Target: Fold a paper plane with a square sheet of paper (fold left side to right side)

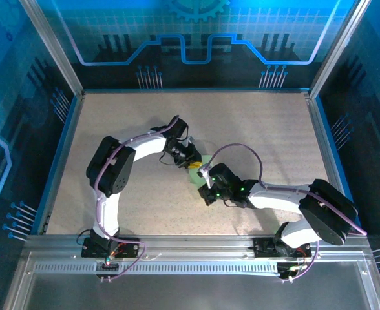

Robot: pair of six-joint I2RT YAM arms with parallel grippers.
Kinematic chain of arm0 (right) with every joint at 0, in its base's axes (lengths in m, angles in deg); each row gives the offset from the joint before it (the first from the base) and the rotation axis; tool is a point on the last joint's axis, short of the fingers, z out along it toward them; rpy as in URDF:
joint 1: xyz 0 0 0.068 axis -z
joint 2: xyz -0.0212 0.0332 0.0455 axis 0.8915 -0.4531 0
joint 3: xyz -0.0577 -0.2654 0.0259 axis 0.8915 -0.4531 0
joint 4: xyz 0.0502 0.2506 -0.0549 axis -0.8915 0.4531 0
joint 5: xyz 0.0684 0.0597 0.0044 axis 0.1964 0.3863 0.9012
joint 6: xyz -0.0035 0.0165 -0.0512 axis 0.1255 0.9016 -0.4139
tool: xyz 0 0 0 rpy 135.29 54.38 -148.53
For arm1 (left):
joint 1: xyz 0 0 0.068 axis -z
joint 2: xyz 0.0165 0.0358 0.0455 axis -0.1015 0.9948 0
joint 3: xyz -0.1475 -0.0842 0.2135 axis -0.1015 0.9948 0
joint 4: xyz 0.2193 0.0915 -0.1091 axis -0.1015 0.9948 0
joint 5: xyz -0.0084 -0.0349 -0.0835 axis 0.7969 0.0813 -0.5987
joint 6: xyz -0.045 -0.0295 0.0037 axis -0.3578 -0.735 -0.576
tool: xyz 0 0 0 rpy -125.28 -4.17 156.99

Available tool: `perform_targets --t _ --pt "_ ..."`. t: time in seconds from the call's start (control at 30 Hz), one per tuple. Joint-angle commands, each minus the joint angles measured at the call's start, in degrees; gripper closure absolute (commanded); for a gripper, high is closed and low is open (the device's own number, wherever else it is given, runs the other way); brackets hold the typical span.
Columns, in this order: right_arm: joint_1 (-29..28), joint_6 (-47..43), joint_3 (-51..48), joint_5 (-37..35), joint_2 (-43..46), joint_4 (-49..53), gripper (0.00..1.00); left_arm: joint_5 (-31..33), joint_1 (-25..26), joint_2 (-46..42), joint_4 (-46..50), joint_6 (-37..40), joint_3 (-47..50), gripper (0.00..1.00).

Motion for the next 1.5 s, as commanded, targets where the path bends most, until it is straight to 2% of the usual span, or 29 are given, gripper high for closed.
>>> perform_targets --t 0.0,0.47,0.9,1.47 --pt "0.76 1.22 -0.63 0.36 0.16 -1.52 0.96 -0.47 0.37 2.53 3.16 2.97 -2.43 0.82" --pt "0.85 5.12 -0.71 -0.6 -1.62 -1.94 0.97 5.8 1.08 7.3 6.64 7.0 -2.71 0.86" --pt "2.73 9.87 -0.22 -4.46 -2.82 2.44 0.97 7.93 1.41 8.31 7.5 8.18 -1.91 0.87" --pt "5.11 9.95 2.88 -7.11 -3.96 7.62 0.97 8.35 1.9 8.67 7.81 8.01 -2.44 0.87"
